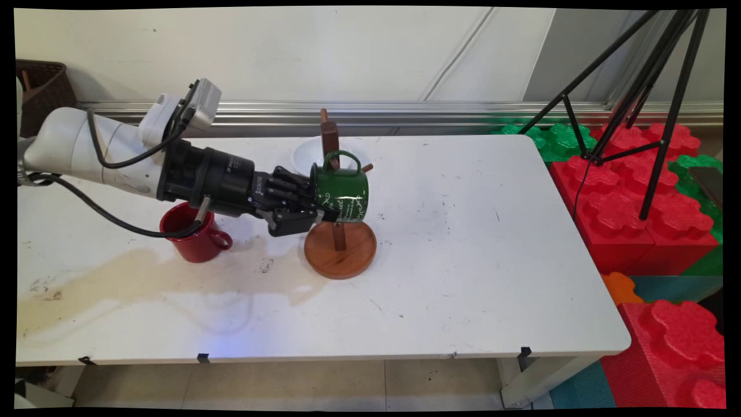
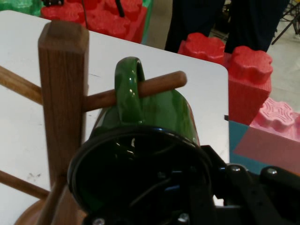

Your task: Place the picked object on the table

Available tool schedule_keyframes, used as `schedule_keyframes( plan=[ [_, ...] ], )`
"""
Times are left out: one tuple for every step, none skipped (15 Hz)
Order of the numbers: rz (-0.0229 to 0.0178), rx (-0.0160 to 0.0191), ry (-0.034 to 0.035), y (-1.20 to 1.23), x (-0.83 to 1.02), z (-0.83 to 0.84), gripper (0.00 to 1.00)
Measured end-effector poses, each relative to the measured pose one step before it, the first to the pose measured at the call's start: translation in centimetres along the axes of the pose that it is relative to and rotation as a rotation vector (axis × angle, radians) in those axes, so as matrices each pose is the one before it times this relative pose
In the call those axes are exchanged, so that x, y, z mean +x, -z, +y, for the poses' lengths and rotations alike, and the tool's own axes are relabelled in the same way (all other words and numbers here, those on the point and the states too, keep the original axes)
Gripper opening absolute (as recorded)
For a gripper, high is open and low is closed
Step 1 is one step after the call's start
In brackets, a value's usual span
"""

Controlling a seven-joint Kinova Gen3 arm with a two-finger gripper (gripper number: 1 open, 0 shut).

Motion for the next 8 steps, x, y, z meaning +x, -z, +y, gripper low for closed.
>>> schedule_keyframes(
  plan=[
    [0.00016,-0.00425,0.00012,0.048,0.041,0.101,0.0],
    [0.00065,-0.009,-0.00053,0.088,0.112,0.201,0.0],
    [0.00079,-0.00558,-0.00053,0.054,0.092,0.129,0.0],
    [0.00105,-0.00523,-0.00043,0.069,0.107,0.138,0.0],
    [0.00117,-0.00494,-0.00086,0.08,0.106,0.138,0.0],
    [0.00122,-0.00826,-0.00168,0.101,0.167,0.196,0.0],
    [0.00095,-0.00581,-0.00093,0.074,0.118,0.135,0.0],
    [0.00034,-0.00574,-0.00201,0.074,0.117,0.129,0.0]
  ],
)
